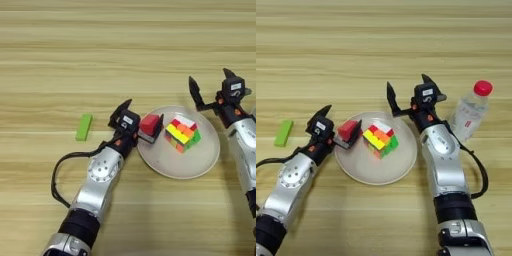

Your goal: Move the objects on the table

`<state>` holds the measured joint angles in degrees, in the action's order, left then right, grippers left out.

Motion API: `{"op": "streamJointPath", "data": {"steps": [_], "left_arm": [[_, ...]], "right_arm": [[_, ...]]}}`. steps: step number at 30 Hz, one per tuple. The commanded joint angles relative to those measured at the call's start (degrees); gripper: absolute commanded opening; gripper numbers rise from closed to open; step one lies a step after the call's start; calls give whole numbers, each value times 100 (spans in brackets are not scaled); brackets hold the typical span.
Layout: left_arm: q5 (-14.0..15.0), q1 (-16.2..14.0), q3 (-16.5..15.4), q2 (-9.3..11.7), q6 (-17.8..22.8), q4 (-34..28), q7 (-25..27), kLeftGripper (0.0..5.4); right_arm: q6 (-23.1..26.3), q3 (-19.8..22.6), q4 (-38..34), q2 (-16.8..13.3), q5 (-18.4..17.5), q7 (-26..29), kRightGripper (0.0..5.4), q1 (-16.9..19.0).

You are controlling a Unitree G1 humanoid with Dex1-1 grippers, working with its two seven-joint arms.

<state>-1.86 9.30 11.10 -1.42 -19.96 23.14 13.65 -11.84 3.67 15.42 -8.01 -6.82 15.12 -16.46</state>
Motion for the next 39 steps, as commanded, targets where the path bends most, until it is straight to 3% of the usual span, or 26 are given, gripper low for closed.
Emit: {"op": "streamJointPath", "data": {"steps": [1,15,29,34,39], "left_arm": [[33,-53,-81,17,-58,-159,-48,538],[59,-63,-202,-6,-131,-262,-47,538],[149,-98,-565,206,-159,-398,-97,538],[260,-128,-789,299,-209,-434,-179,538],[416,-140,-1070,326,-256,-334,-298,538]], "right_arm": [[-14,-4,14,20,29,-54,540,-39],[-31,-9,23,20,42,-47,540,-39],[-62,-63,-262,-19,45,30,540,176],[-97,-128,-524,-48,-27,182,540,391],[-79,-257,-933,-120,-349,710,540,803]]}}
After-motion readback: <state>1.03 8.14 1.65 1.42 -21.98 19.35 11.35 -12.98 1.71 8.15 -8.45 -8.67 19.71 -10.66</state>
